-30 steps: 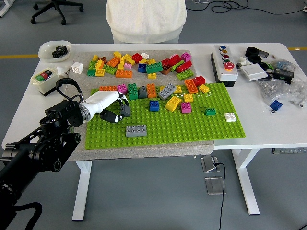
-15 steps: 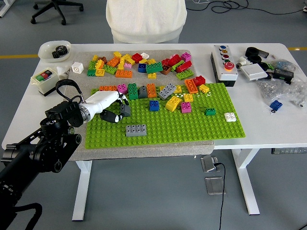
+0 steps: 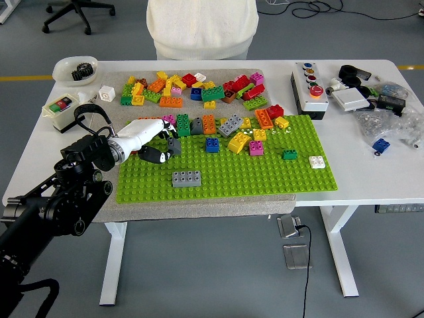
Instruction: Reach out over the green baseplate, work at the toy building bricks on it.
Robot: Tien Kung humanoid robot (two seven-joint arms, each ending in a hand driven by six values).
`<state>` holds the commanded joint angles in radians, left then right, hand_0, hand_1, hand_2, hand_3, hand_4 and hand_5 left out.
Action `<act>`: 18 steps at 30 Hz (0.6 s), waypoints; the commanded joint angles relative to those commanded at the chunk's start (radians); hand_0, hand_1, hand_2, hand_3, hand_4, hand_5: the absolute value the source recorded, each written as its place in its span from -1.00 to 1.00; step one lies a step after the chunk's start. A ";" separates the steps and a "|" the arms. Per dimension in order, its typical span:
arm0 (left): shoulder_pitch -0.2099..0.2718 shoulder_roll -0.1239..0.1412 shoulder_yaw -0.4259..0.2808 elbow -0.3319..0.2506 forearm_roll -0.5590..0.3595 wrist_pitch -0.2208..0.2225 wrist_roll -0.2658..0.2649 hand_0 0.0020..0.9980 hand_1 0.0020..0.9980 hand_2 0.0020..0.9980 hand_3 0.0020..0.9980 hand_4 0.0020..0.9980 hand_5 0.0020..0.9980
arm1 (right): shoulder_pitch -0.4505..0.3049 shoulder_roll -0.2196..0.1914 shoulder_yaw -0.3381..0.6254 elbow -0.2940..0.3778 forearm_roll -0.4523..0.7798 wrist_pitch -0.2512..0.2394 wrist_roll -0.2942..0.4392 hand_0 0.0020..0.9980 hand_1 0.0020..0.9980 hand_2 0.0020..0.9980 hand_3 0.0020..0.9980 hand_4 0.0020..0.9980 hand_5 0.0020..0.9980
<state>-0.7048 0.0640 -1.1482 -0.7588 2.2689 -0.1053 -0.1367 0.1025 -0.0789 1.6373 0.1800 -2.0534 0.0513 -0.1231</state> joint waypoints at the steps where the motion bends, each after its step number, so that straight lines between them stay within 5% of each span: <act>1: 0.000 0.000 -0.001 -0.003 0.000 -0.001 0.000 0.36 0.29 0.08 0.09 -0.19 -0.67 | 0.000 0.000 0.000 0.000 0.000 0.000 0.000 0.47 0.22 0.24 0.05 0.45 0.03; 10: 0.006 0.004 -0.006 -0.027 0.000 -0.016 0.005 0.36 0.29 0.08 0.09 -0.18 -0.67 | 0.000 -0.001 0.001 0.000 0.004 -0.001 0.000 0.47 0.22 0.24 0.05 0.45 0.03; 18: 0.031 0.019 -0.030 -0.107 0.000 -0.048 0.020 0.36 0.29 0.08 0.09 -0.19 -0.66 | -0.001 -0.003 0.004 0.000 0.006 -0.002 0.001 0.46 0.22 0.24 0.05 0.45 0.03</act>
<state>-0.6735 0.0827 -1.1786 -0.8657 2.2689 -0.1535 -0.1169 0.1020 -0.0819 1.6413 0.1800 -2.0471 0.0493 -0.1225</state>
